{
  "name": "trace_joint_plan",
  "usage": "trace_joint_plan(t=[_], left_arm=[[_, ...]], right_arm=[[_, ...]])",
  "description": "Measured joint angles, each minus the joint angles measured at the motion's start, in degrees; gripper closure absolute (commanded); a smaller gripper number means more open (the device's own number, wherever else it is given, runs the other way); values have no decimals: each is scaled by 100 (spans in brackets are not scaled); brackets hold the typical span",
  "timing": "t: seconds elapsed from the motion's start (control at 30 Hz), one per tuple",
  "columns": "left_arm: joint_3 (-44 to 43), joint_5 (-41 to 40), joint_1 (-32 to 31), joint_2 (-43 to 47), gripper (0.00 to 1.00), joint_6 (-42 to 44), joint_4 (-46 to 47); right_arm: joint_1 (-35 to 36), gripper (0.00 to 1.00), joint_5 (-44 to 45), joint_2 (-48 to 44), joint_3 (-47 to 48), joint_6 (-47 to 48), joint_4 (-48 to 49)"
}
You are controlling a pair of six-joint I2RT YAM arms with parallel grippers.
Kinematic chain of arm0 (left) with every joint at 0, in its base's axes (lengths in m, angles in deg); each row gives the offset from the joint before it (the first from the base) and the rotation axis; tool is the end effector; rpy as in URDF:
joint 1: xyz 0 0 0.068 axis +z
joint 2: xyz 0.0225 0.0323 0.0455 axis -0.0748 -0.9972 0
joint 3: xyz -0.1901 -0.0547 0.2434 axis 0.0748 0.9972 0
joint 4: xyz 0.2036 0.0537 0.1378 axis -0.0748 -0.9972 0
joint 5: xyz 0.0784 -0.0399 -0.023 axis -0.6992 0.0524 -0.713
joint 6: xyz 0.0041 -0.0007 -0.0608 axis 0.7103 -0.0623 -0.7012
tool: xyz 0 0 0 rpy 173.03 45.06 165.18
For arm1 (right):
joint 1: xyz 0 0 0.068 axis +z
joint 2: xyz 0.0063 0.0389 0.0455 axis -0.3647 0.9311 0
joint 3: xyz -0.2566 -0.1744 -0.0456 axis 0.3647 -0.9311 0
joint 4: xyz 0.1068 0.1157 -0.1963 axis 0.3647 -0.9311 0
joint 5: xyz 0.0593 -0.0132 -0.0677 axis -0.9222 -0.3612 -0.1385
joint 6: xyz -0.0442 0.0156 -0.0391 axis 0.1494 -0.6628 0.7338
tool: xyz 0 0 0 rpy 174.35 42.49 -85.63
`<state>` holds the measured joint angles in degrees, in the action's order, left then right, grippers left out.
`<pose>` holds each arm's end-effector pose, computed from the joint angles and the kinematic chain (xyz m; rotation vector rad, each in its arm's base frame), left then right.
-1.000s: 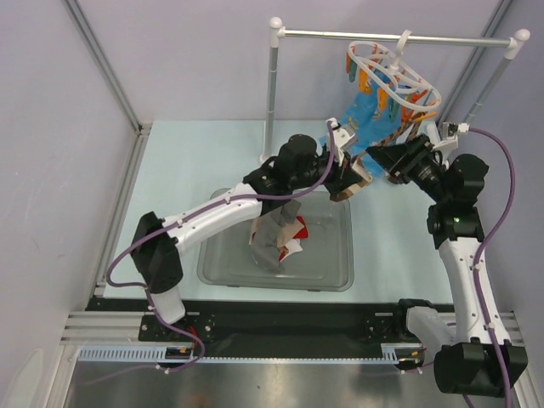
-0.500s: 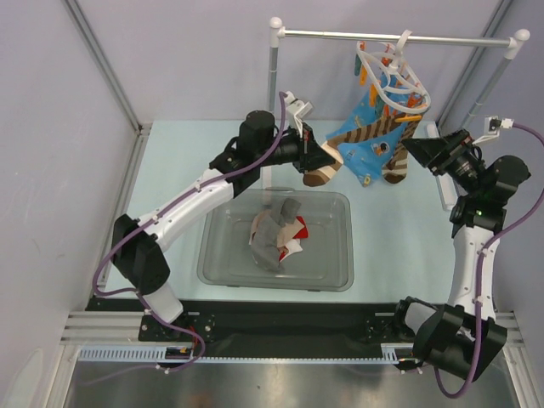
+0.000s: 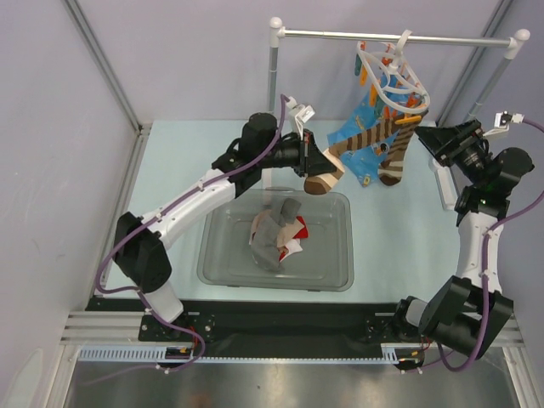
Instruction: Remove the socks clipped to the hanger
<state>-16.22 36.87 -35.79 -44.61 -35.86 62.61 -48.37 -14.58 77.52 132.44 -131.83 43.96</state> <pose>0.2943 -0.2839 0.4240 0.7157 1.8086 -1.4031 0.2374 -0.0781 0.4308 0.1910 1.4926 1.0928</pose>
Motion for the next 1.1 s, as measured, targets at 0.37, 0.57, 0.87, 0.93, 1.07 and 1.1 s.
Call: trace_joint_plan(t=[0.37,0.57,0.87,0.93,1.07,1.1], left_arm=[[-74,-1093,-599,-251,100,608,-485],[-160,-2083,-1141,-260,100,1121,-562],[-186,-3145,-1692,-280,100,1727,-505],[-186,-3276,-1762,-326,100,1808,-448],[-291,-3366,-1832,-577,100,1899,-433],[-313,-3377,-1836,-638,100,1910,-431]], right_arm=[[70,23,1882,-673,1303,1386,-3639],[404,25,2811,-675,1563,1759,-4710],[737,29,3451,-675,1805,1950,-5224],[866,29,3526,-675,1847,1954,-5239],[1167,28,3593,-647,1858,1996,-5169],[1220,28,3589,-623,1860,1996,-5134]])
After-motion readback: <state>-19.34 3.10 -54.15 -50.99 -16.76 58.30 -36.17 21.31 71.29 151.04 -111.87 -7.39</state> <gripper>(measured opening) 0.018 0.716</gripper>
